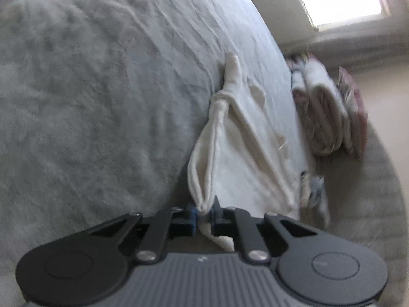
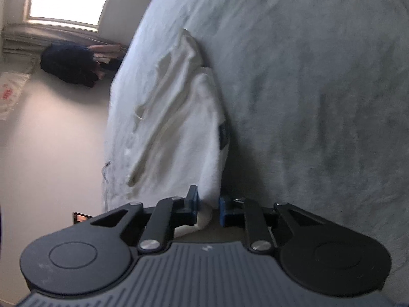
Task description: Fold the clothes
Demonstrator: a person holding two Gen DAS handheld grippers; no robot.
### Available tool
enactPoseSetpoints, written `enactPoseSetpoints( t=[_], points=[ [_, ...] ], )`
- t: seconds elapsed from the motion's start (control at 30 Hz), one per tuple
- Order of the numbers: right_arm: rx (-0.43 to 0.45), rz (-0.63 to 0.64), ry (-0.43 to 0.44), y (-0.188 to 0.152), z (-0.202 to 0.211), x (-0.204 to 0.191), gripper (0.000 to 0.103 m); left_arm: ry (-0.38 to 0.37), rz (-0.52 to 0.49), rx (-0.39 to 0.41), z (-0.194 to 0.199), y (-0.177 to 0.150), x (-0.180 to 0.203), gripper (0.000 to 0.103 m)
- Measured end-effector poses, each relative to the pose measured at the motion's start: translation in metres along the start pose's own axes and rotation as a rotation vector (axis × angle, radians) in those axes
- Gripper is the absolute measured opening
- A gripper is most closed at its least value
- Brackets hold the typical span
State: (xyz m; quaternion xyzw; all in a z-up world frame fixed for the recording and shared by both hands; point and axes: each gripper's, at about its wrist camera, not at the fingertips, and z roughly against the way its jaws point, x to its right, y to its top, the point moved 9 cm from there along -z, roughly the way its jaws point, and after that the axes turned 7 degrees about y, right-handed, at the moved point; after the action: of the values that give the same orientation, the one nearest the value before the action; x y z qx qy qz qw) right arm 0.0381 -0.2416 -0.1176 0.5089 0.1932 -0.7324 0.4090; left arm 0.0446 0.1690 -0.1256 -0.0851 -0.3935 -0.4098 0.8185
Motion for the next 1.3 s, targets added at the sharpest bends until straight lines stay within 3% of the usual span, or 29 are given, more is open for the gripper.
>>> enactPoseSetpoints(
  t=[0.27,0.43,0.77,1.13,1.27,1.3],
  points=[
    [0.099,-0.038,0.154,0.02,0.013,-0.041,0.02,-0.195,0.153,0.113,0.016,0.013,0.043,0.009],
    [0.165,-0.037,0.199,0.05,0.013,-0.063,0.02,-0.202,0.208,0.167,0.012,0.04,0.07,0.009],
    [0.282,0.057,0.156,0.123,-0.022,-0.076,0.019,-0.107,0.154,0.246,-0.033,0.112,0.125,0.009],
    [0.329,0.104,0.057,0.16,-0.084,-0.032,0.023,0.059,0.072,0.328,-0.112,0.155,0.114,0.01],
    [0.324,0.172,0.008,0.156,-0.083,-0.028,0.03,0.088,-0.012,0.351,-0.115,0.155,0.106,0.026],
    [0.335,0.22,-0.013,0.155,-0.081,-0.033,0.035,0.085,-0.045,0.373,-0.11,0.155,0.108,0.039]
  ],
)
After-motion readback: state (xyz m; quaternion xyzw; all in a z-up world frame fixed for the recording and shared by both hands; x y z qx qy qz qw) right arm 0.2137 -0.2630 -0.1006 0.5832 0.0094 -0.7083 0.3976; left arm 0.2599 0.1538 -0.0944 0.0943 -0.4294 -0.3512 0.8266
